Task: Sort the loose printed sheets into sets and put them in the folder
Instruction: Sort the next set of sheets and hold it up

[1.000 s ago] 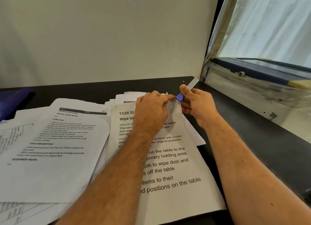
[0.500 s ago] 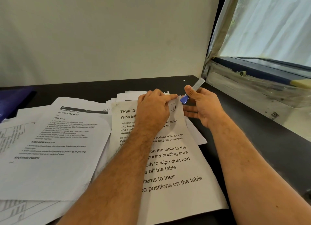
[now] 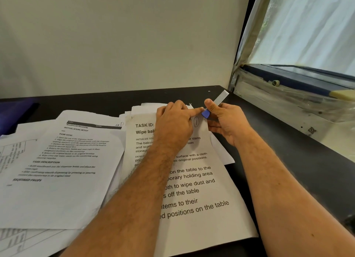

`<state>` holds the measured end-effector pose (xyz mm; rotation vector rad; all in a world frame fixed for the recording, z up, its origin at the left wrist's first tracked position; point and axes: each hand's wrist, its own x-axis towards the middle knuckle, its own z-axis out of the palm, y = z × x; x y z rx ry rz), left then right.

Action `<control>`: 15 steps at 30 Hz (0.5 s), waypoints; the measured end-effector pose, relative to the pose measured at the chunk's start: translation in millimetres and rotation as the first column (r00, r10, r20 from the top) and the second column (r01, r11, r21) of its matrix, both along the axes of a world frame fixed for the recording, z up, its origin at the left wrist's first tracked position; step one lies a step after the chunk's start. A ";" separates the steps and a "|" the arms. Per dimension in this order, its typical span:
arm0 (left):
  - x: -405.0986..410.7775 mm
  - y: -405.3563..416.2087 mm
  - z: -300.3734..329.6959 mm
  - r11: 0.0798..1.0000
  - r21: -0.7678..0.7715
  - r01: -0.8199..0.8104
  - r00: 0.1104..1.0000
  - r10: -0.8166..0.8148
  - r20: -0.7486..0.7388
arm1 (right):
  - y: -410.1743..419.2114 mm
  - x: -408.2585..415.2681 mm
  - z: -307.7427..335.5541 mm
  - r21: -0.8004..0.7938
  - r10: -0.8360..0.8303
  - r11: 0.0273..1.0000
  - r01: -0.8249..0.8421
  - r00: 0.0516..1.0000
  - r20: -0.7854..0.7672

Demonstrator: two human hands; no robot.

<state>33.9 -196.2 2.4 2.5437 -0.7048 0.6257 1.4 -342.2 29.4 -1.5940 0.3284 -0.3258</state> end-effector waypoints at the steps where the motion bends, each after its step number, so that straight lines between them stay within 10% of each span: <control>1: 0.2 -0.3 0.1 1.000 -0.002 -0.004 1.000 0.004 0.003 | -0.7 -0.6 0.5 0.000 0.013 1.000 -0.013 1.000 -0.004; 15: 4.5 2.5 -3.0 0.999 -0.047 -0.004 1.000 0.004 -0.002 | -17.2 -13.6 1.1 -0.051 0.218 0.972 -0.228 0.963 -0.157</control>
